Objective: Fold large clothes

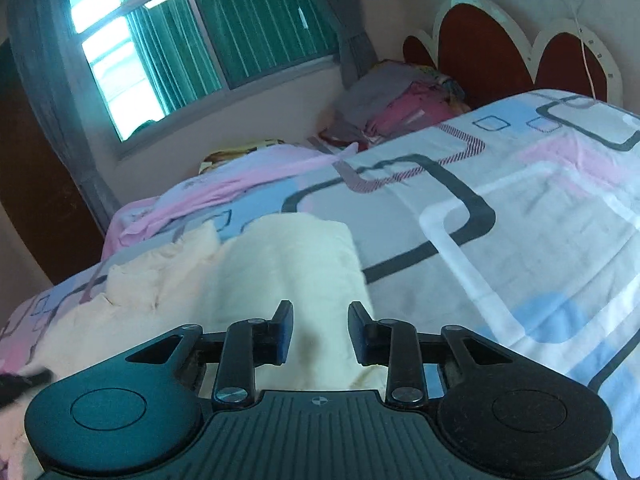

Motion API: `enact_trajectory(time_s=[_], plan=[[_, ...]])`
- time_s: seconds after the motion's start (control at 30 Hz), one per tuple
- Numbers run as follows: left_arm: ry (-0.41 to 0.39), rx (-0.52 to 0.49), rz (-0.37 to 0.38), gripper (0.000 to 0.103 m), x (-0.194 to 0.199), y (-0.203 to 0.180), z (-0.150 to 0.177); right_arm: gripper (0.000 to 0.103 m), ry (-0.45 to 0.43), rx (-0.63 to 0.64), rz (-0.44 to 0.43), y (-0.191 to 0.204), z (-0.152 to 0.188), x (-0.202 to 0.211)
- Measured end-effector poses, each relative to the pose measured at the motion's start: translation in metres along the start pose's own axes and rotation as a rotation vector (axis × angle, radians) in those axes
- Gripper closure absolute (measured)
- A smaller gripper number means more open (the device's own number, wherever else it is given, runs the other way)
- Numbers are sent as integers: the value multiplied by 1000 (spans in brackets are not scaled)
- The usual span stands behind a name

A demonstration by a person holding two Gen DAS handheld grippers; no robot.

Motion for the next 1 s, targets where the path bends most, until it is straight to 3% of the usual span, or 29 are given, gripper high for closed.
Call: enact_trajectory(time_s=[0.07, 0.17, 0.3, 0.33, 0.4, 0.47, 0.53, 0.67, 0.77, 0.87, 1.0], plan=[[7, -30, -48, 96, 6, 4, 4, 72, 36, 36, 8, -2, 8, -13], [108, -33, -66, 96, -10, 10, 18, 78, 118, 90, 106, -9, 27, -42], [158, -22, -97, 96, -21, 14, 35, 78, 133, 123, 116, -12, 26, -45], [161, -16, -97, 91, -19, 17, 36, 78, 127, 126, 105, -13, 22, -41], [132, -14, -152, 80, -7, 20, 31, 78, 85, 130, 76, -12, 11, -30], [26, -52, -220, 75, 10, 16, 19, 78, 47, 148, 59, -7, -2, -30], [-16, -90, -195, 74, 9, 6, 3, 78, 39, 169, 40, 4, -17, -41], [47, -213, -93, 71, -39, -26, -17, 78, 41, 228, 14, 30, -36, -86], [102, -270, -108, 52, -78, -32, -13, 78, 107, 221, 40, 29, -46, -132], [137, -272, -132, 48, -100, -16, 2, 78, 199, 184, 79, 9, -47, -167], [132, -271, -123, 50, -94, -12, 7, 78, 193, 227, 81, 7, -50, -162]])
Point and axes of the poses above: each gripper's, at about its wrist camera, not at the fingertips, and x roughly against the way its jaws point, y to its left, z to its underside, the point moved 2 cm from there along -x, roughly the way its jaws point, and after that the axes turned 13 degrees about -x, right-handed, at the moved point
